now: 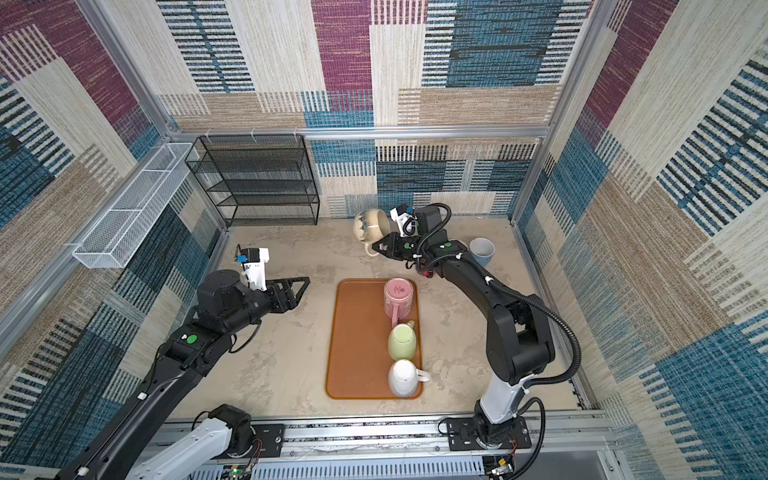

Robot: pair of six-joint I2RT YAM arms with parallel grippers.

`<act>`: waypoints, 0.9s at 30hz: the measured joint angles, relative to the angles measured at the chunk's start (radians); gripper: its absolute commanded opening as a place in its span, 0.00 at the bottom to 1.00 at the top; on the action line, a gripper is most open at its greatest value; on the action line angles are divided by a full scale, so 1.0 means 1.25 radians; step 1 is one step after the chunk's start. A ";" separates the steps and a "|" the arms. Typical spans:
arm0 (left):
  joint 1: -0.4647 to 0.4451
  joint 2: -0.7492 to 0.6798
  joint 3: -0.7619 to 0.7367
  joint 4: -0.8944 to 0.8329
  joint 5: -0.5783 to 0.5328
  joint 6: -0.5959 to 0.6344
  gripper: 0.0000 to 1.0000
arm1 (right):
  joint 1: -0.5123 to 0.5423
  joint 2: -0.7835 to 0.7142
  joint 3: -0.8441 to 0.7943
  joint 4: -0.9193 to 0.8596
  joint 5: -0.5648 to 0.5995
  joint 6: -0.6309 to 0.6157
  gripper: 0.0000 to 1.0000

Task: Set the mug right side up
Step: 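Lower the cream mug upright beside the red mug with the right gripper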

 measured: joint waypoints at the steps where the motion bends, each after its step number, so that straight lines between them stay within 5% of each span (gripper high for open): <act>1: 0.000 0.000 0.001 -0.014 -0.010 0.007 0.72 | -0.003 0.007 0.009 -0.018 0.007 -0.011 0.00; 27: 0.002 -0.012 -0.008 -0.110 -0.031 0.092 0.73 | -0.033 0.151 0.146 -0.241 0.238 -0.174 0.00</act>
